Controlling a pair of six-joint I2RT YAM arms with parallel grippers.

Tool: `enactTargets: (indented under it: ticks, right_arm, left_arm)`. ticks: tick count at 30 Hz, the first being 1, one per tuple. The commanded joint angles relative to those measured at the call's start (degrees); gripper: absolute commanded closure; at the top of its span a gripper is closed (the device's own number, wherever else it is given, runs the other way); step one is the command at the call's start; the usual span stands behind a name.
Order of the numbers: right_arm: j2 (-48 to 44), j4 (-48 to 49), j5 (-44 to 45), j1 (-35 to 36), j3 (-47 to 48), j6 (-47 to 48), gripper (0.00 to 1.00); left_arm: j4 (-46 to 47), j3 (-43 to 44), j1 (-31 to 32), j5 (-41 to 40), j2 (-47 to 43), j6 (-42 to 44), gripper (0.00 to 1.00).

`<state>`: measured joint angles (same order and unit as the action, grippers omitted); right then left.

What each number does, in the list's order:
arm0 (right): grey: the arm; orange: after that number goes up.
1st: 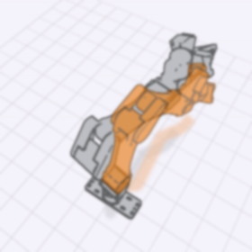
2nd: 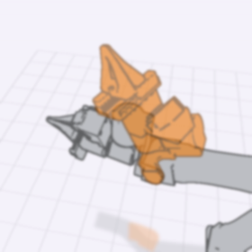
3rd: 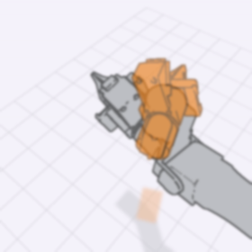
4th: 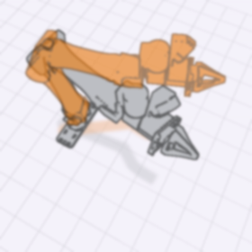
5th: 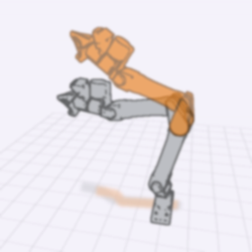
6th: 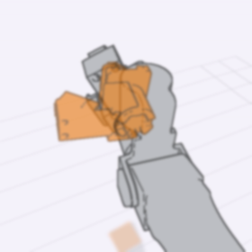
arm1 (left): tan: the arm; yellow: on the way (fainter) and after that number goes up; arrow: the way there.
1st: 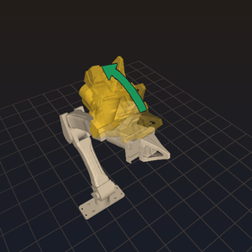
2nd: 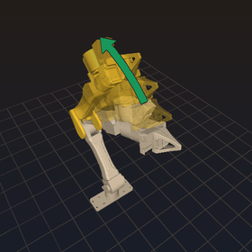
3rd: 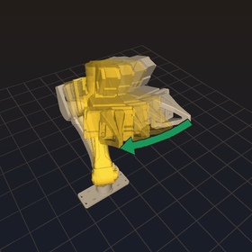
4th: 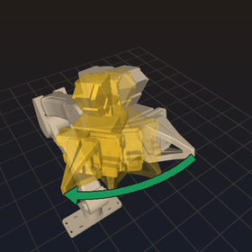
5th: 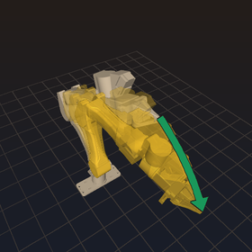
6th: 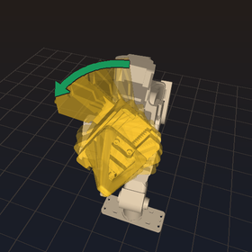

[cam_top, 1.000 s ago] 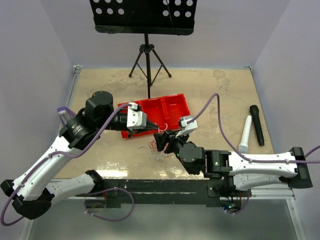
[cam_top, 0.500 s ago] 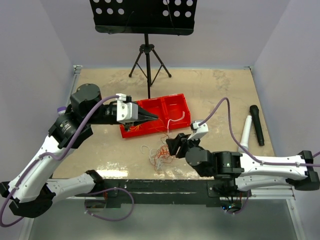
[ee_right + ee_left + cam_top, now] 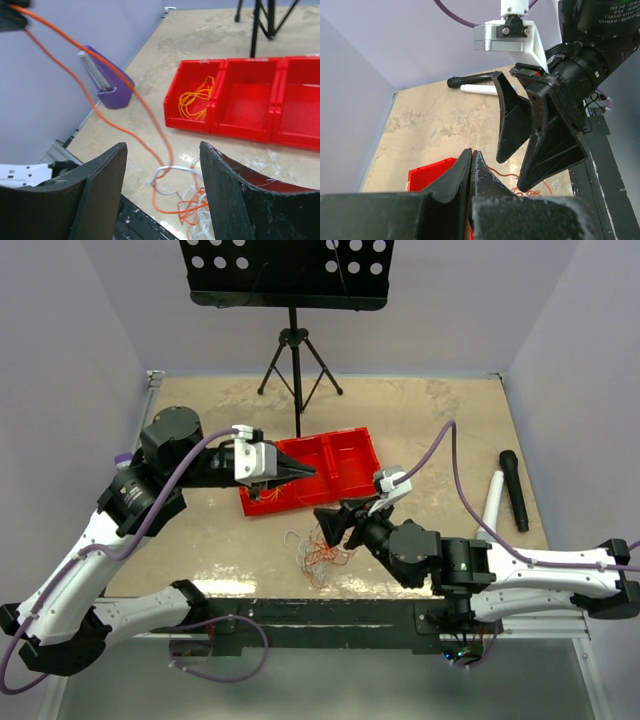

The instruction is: Untangle the cables

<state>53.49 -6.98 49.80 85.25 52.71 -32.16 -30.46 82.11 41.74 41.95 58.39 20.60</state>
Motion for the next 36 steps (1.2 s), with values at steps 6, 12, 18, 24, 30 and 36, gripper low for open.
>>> enactTargets:
  ticks: [6, 12, 18, 24, 30, 36]
  right_arm:
    - [1.34, 14.80, -5.59, 0.97, 0.38, 13.35, 0.31]
    - [6.26, 17.79, -1.02, 0.97, 1.08, 14.76, 0.31]
    - [10.74, 21.04, -0.49, 1.05, 1.43, 14.59, 0.32]
    - [14.44, 22.45, -2.07, 0.97, 0.38, 10.73, 0.35]
    - [15.06, 22.28, -2.87, 0.97, -3.39, 3.96, 0.42]
    - [14.80, 21.13, -5.77, 0.97, -8.31, -3.59, 0.43]
  left_arm:
    - [3.65, -0.81, -0.43, 0.32, -0.03, -0.99, 1.00]
    - [4.62, 2.09, -0.43, 2.52, 0.94, -4.34, 1.00]
    - [4.97, 6.04, -0.69, 3.83, 1.64, -6.80, 1.00]
    - [6.81, 10.26, -0.87, 5.42, 2.52, -10.49, 1.00]
    - [10.24, 12.99, -1.04, -0.19, 2.69, -11.99, 1.00]
    - [15.41, 16.07, -1.04, -9.16, 3.13, -11.37, 1.00]
